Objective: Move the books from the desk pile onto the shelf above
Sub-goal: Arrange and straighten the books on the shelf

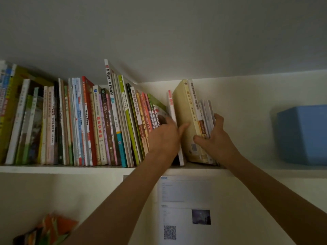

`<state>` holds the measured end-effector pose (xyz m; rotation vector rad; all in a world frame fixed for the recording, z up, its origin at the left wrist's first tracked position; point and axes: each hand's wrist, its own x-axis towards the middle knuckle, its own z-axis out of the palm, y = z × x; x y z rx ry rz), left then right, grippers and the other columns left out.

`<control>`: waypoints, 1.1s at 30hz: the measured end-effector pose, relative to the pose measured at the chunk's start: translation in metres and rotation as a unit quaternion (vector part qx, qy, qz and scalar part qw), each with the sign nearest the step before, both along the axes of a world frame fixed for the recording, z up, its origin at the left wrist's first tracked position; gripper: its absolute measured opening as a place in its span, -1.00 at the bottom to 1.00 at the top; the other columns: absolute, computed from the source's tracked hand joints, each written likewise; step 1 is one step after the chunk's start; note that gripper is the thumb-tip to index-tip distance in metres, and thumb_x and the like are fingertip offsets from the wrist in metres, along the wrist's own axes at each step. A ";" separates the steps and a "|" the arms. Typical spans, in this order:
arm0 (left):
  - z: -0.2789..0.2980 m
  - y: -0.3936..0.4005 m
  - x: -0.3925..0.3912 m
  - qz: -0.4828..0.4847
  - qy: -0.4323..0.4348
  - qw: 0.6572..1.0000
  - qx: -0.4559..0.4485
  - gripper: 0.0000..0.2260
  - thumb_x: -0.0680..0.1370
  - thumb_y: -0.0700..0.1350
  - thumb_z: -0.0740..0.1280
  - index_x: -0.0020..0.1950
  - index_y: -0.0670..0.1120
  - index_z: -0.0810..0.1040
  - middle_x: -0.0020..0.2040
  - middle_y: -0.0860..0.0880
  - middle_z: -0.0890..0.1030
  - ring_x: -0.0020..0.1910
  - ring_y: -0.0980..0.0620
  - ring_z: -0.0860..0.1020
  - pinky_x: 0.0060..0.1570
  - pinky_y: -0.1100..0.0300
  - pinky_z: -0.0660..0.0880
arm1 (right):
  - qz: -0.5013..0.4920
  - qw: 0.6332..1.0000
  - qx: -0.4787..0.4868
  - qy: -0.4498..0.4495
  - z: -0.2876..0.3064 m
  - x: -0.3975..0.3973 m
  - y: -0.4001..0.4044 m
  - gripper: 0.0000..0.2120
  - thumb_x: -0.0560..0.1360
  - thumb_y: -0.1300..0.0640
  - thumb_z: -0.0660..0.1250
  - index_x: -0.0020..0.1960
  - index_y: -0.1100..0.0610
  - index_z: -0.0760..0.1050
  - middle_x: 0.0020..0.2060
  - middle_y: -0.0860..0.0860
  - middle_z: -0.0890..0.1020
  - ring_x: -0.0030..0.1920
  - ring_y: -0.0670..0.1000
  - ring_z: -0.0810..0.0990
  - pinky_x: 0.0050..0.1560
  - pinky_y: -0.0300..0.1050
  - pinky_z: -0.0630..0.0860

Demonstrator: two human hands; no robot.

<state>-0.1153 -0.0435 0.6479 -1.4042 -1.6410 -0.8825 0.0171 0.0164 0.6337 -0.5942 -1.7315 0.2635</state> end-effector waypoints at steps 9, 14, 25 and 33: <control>0.040 -0.002 -0.045 -0.031 -0.066 0.992 0.102 -0.23 0.40 0.39 0.21 0.41 -0.12 0.23 0.39 -0.15 0.22 0.36 -0.12 0.20 0.32 -0.01 0.20 | 0.013 1.000 0.016 -0.021 0.000 -0.003 -0.001 -0.28 0.46 0.17 0.38 0.42 0.00 -0.02 0.07 -0.10 0.39 0.06 -0.06 0.46 0.05 -0.10 0.48; 0.050 0.003 -0.052 0.009 -0.052 0.991 0.124 -0.28 0.39 0.30 0.32 0.37 -0.12 0.26 0.33 -0.19 0.25 0.28 -0.14 0.25 0.21 0.03 0.24 | 0.014 0.999 0.024 -0.017 -0.001 -0.004 0.002 -0.29 0.46 0.16 0.38 0.41 0.02 -0.01 0.10 -0.09 0.37 0.07 -0.05 0.45 0.02 -0.13 0.45; 0.034 0.008 -0.048 0.074 0.020 0.987 0.143 -0.52 0.55 0.25 0.11 0.32 -0.04 0.39 0.36 -0.18 0.24 0.29 -0.15 0.25 0.22 -0.02 0.25 | 0.007 1.000 0.021 -0.019 -0.001 -0.005 0.005 -0.28 0.45 0.12 0.39 0.40 -0.07 -0.02 0.16 -0.03 0.39 0.13 -0.01 0.45 0.12 -0.02 0.51; 0.037 0.006 -0.033 -0.022 -0.050 0.988 0.144 -0.73 0.63 -0.10 0.11 0.28 -0.18 0.35 0.15 -0.19 0.43 0.00 -0.12 0.49 -0.10 0.00 0.49 | 0.002 1.000 0.020 -0.021 -0.003 -0.006 0.007 -0.27 0.42 0.07 0.39 0.38 -0.14 -0.02 0.18 0.03 0.43 0.12 0.04 0.50 0.15 0.09 0.52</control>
